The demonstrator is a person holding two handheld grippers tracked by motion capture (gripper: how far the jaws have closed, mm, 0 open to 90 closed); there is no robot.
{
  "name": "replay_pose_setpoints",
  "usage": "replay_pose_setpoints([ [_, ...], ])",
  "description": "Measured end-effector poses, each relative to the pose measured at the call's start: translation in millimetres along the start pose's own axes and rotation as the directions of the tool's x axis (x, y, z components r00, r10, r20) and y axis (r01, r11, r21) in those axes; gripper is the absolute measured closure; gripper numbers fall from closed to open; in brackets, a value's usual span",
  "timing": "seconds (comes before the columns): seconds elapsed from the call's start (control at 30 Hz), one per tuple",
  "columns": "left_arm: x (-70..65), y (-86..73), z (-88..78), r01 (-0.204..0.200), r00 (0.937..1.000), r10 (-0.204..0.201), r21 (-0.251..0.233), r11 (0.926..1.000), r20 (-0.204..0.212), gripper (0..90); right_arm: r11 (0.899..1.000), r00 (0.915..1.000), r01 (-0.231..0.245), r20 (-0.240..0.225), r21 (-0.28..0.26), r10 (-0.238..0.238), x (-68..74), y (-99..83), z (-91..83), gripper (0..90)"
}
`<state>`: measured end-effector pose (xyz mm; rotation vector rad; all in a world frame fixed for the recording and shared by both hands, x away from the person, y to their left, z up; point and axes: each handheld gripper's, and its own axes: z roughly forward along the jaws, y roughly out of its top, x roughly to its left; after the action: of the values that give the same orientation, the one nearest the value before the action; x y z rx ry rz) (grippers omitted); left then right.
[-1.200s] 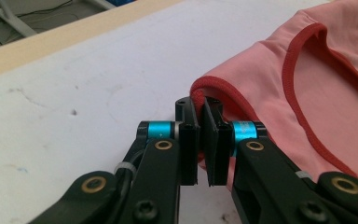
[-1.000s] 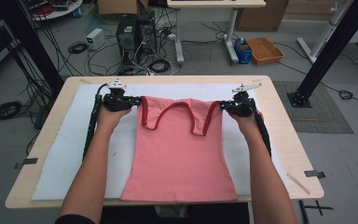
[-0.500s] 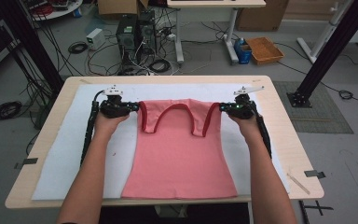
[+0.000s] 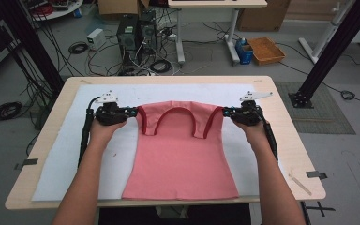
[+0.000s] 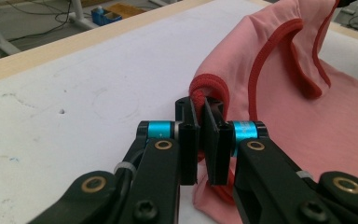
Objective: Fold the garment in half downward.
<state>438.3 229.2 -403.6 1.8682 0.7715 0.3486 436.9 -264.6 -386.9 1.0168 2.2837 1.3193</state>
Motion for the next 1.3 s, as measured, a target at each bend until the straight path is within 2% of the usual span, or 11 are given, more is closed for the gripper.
replay_pose_setpoints([
  [0.2,-6.1,-5.3,-10.6,-0.016,0.9997,0.017,-0.008,0.9998,0.016,84.9,0.999,0.9991,0.039,-0.016,-0.011,-0.04,8.4,-2.1,-10.7,84.3],
  [0.27,-9.9,-5.7,-13.9,-0.013,0.9996,0.014,-0.026,0.9996,0.024,84.9,0.999,0.9989,0.042,-0.021,-0.016,-0.043,11.0,-3.3,-14.3,84.2],
  [0.37,-15.7,-5.2,-19.0,-0.031,0.999,0.032,-0.035,0.9989,0.031,84.9,0.998,0.9982,0.052,-0.03,-0.024,-0.053,14.5,-5.7,-19.7,84.2],
  [0.77,-42.3,-14.9,-43.4,-0.076,0.993,0.081,-0.06,0.9952,0.085,84.8,0.993,0.9923,0.095,-0.074,-0.063,-0.099,34.0,-23.8,-43.7,84.1],
  [0.87,-50.8,-20.5,-50.8,-0.099,0.9903,0.103,-0.055,0.9936,0.093,84.8,0.989,0.9885,0.121,-0.081,-0.078,-0.128,40.8,-31.9,-51.5,84.0],
  [1.0,-61.6,-31.7,-55.9,-0.115,0.9881,0.119,-0.048,0.9922,0.097,84.8,0.987,0.9839,0.147,-0.093,-0.067,-0.153,51.2,-42.5,-58.0,83.9],
  [1.17,-73.3,-42.9,-56.2,-0.132,0.985,0.135,-0.036,0.9906,0.107,84.8,0.986,0.9811,0.161,-0.1,-0.053,-0.165,59.6,-54.7,-64.9,83.8],
  [1.23,-73.3,-42.9,-56.2,-0.132,0.985,0.135,-0.036,0.9906,0.107,84.8,0.986,0.9809,0.161,-0.102,-0.049,-0.166,60.9,-56.8,-66.2,83.8],
  [1.3,-83.4,-51.8,-59.4,-0.155,0.9805,0.156,-0.013,0.9878,0.12,84.7,0.985,0.9791,0.17,-0.108,-0.035,-0.173,65.8,-63.8,-69.8,83.5],
])
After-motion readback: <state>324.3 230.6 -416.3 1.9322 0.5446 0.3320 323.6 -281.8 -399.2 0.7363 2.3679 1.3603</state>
